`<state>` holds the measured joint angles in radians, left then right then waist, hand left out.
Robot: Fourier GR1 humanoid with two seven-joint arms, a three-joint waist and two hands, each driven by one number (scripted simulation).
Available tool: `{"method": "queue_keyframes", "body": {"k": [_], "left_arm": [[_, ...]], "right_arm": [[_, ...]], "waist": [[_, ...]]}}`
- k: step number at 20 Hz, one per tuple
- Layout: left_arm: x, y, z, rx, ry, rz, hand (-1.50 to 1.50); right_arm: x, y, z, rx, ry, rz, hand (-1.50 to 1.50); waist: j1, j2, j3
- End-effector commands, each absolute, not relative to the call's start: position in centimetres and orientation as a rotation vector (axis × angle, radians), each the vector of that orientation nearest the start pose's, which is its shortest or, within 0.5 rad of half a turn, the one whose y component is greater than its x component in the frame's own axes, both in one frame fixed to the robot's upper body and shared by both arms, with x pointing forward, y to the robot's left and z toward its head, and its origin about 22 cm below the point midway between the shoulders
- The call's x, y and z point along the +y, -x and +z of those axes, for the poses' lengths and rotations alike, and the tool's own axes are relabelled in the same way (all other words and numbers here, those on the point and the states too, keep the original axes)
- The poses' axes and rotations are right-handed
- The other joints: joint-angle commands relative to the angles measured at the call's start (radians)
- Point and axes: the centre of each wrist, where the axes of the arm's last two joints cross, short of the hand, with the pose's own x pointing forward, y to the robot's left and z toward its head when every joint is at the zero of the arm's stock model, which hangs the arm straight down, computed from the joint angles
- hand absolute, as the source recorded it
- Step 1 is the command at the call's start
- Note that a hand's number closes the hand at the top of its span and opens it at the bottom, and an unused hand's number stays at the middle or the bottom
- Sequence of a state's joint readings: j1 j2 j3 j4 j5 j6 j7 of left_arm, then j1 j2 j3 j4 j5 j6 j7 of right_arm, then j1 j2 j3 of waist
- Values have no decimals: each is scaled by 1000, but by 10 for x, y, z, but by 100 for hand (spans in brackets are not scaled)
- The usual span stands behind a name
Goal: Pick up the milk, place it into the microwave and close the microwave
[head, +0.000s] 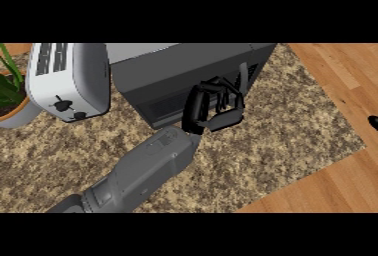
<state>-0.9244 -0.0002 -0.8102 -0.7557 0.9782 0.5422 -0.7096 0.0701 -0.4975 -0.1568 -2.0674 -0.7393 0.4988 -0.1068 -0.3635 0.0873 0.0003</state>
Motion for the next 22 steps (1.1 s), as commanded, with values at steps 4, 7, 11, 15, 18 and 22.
{"method": "queue_keyframes", "body": {"k": [4,7,11,15,18,22], "left_arm": [[12,-366,44,-1902,289,-46,150],[13,-364,40,-1900,288,-42,150],[12,-366,43,-1901,295,-35,150],[13,-366,39,-1902,280,-37,150],[10,-364,37,-1915,294,-121,150],[15,-366,28,-1894,201,-170,150]], "right_arm": [[-321,-201,158,-2069,-665,446,-150],[-322,-202,159,-2054,-673,455,-150],[-324,-203,162,-2073,-670,437,-150],[-328,-204,168,-2068,-666,481,-150],[-325,-204,169,-2062,-721,482,-150],[-322,-206,169,-2063,-774,480,-150]], "waist": [[-15,12,-2],[-12,17,-1],[-9,13,-1],[-13,15,0],[-16,12,2],[-3,15,4]]}}
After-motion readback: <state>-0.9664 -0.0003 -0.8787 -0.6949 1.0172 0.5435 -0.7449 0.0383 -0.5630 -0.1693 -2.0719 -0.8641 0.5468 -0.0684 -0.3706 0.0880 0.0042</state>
